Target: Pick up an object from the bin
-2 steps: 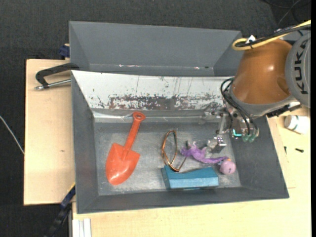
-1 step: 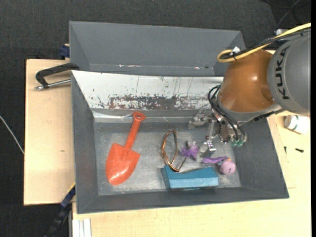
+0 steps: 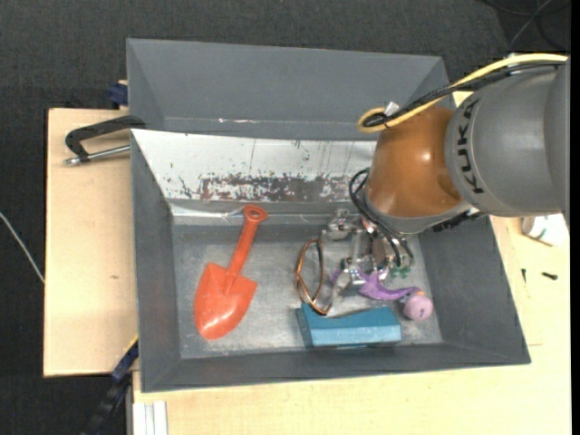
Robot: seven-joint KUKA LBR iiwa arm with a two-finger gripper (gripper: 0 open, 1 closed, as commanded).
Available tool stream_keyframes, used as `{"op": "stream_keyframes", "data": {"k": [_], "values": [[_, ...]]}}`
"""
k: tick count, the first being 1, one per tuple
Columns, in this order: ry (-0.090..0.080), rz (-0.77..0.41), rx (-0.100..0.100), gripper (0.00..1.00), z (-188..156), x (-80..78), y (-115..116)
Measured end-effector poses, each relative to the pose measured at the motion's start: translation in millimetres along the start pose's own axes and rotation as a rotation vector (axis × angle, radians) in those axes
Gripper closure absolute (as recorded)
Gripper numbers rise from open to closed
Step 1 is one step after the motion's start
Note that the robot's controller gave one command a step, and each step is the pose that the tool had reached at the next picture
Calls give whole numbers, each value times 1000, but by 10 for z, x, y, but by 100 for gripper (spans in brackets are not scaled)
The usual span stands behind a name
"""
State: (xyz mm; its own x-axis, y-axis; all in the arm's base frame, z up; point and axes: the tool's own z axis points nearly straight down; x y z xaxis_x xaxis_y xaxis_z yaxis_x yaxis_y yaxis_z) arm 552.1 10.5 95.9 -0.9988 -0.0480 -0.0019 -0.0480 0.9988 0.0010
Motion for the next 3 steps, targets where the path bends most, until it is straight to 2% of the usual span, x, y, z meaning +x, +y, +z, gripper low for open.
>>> {"op": "stream_keyframes", "data": {"k": [1,2,3], "values": [[6,-206,-1,100,217,211,-146],[6,-206,-1,100,218,212,-146],[6,-195,-1,100,-159,208,-135]]}}
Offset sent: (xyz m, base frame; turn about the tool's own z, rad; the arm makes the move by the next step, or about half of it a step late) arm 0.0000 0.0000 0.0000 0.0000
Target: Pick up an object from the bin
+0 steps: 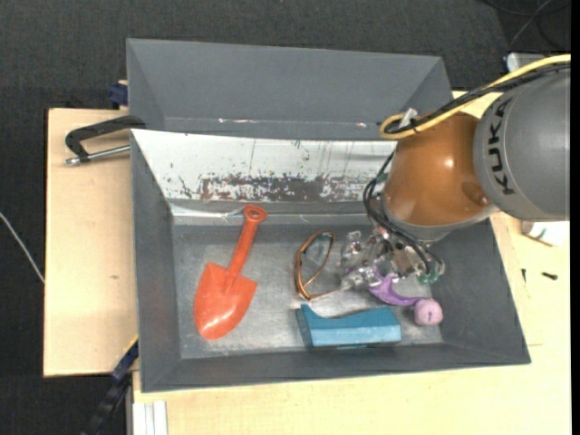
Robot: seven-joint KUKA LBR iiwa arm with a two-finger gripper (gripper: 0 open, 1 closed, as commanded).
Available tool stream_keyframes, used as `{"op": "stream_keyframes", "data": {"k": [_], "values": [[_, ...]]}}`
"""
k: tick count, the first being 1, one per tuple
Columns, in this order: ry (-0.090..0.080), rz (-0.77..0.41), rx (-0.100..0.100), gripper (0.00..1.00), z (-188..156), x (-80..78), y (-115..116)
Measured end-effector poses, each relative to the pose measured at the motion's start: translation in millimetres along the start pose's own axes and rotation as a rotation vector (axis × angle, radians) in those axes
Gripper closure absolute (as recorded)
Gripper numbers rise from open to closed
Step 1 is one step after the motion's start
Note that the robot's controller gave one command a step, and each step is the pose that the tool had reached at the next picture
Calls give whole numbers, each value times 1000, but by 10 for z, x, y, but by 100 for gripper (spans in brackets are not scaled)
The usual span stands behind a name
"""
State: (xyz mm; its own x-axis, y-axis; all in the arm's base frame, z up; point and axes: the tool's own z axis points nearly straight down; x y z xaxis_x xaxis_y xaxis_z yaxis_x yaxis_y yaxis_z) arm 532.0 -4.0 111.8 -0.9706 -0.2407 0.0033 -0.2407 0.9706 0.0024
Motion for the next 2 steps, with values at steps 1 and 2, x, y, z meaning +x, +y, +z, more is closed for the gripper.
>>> {"op": "stream_keyframes", "data": {"k": [1,2], "values": [[-11,5,3,100,-495,-33,6],[-6,20,2,100,-895,-107,-13]]}}
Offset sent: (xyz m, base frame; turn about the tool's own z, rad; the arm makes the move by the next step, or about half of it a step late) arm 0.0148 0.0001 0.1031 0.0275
